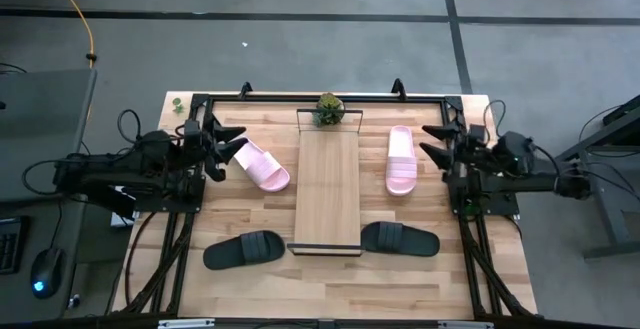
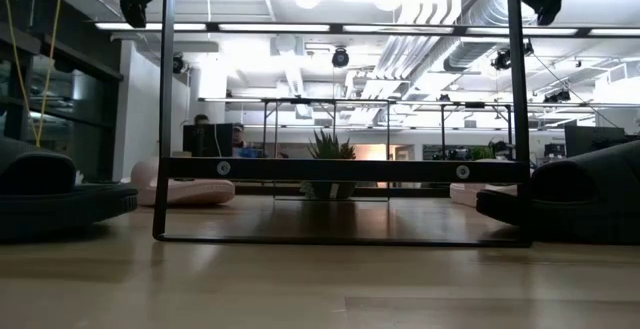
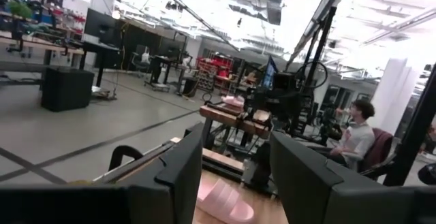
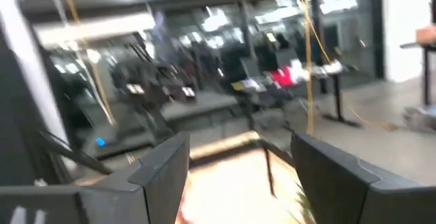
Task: Pick and place slides into the shelf
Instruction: Put the right pink slide on the shelf
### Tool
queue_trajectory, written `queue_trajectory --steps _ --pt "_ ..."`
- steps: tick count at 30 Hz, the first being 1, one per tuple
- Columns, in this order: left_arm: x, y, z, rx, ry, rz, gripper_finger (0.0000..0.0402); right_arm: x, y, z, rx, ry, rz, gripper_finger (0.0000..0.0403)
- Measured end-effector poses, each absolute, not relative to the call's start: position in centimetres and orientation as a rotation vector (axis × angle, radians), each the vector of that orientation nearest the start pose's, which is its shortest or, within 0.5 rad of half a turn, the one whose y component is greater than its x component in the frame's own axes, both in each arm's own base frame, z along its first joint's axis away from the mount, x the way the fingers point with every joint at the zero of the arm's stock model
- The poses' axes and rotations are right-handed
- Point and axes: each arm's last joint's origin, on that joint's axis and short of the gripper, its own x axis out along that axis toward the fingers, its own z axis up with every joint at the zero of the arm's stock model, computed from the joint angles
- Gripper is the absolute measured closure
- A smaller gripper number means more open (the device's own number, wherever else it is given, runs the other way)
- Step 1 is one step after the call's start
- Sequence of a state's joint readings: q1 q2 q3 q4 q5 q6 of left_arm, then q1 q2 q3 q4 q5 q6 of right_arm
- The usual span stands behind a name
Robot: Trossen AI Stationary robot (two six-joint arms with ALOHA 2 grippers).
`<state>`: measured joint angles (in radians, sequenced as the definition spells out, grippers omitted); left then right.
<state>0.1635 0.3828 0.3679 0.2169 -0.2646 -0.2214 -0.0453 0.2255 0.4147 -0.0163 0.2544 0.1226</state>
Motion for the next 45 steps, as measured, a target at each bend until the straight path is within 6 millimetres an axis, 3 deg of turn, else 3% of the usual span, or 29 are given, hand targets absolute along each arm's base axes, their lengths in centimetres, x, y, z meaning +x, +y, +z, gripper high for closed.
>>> queue_trajectory --steps 10,20,26,33,39,45 --pt "11.3 2.5 27.6 -0.223 -0.227 0.357 0.0245 9.5 -1.6 30.0 0.076 0.053 -0.454 0.0155" --pt "11.3 2.5 27.5 -0.215 -0.215 0.359 0.0245 7.7 -1.9 36.8 0.032 0.036 -0.597 0.0155" --pt "11.4 2.5 27.2 -0.215 -0.184 0.367 0.0245 6.8 -2.0 39.5 0.016 0.150 -0.680 0.0155" --pt "11.3 2.5 27.4 -0.215 -0.208 0.365 0.0245 6.1 -2.0 43.0 0.019 0.153 -0.703 0.0155" --pt "11.4 2.5 28.9 -0.186 -0.219 0.363 0.0245 6.2 -2.1 44.7 -0.001 0.180 -0.710 0.0155" --pt "13.1 2.8 29.7 -0.153 -0.104 0.374 0.0245 6.7 -2.4 45.3 -0.039 0.251 -0.834 0.0155"
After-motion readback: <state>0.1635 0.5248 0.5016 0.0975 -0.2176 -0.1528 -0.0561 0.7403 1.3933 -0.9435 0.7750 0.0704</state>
